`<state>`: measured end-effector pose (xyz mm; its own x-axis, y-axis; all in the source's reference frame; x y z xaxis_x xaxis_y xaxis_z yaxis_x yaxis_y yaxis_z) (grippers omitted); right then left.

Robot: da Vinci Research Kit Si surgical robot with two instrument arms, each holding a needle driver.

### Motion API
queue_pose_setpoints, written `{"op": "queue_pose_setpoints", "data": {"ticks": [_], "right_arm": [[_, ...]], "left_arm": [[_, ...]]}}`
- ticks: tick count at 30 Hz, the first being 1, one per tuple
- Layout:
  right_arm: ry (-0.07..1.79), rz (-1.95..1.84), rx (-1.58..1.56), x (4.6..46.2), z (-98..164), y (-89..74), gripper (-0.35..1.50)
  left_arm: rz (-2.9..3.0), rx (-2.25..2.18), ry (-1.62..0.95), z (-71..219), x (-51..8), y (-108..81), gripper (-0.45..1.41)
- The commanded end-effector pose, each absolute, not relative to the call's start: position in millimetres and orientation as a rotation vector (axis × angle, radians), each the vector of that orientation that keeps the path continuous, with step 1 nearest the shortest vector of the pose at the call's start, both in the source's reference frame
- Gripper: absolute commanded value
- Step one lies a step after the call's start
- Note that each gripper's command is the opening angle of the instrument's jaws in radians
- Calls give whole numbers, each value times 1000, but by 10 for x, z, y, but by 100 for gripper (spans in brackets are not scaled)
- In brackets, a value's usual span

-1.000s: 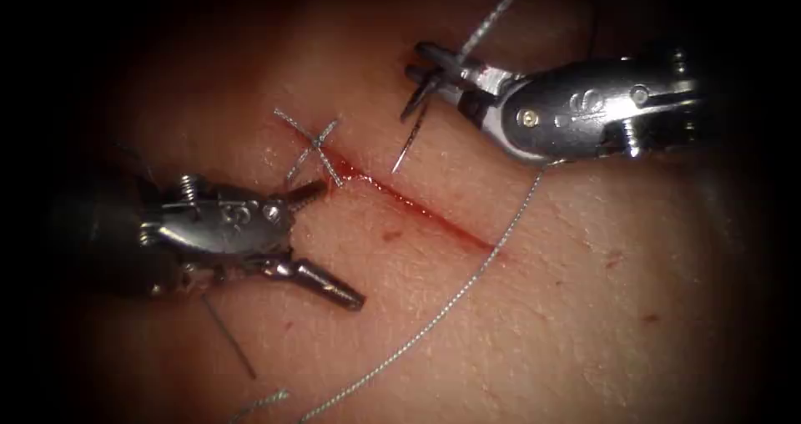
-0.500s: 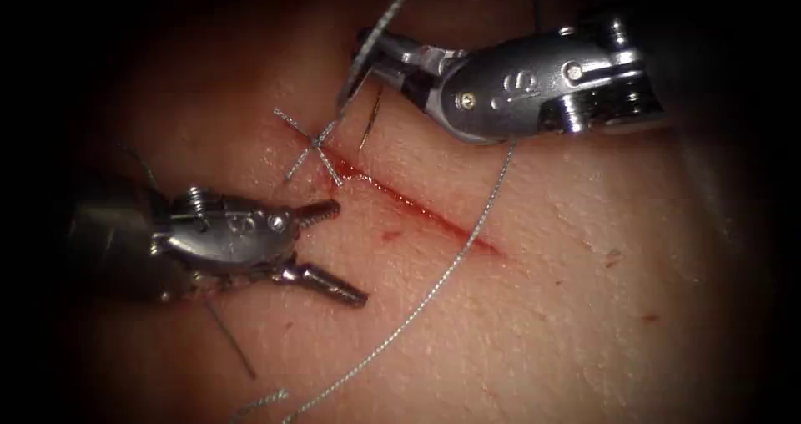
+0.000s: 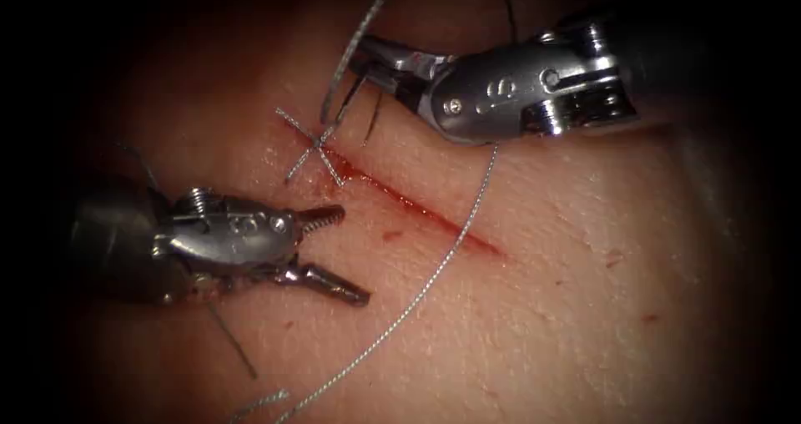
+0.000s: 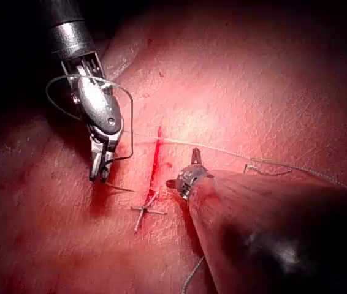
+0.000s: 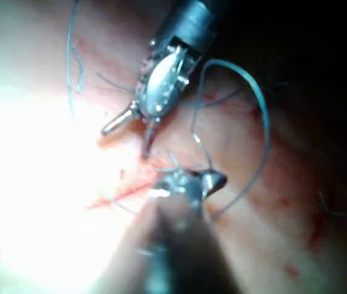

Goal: Wound Closure

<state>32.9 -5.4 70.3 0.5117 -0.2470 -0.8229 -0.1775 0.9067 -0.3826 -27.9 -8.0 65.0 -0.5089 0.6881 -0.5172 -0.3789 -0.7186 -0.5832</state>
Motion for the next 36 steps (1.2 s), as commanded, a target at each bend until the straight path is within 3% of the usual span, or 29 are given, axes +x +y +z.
{"op": "queue_pose_setpoints", "data": {"ticks": [1,36], "right_arm": [[1044,-46,-454,332,704,-56,-35],[999,-172,-480,346,732,-92,-35]], "left_arm": [[2225,-1008,-539,656,-285,-85,52],[2227,-1015,-549,659,-291,-78,42]]}}
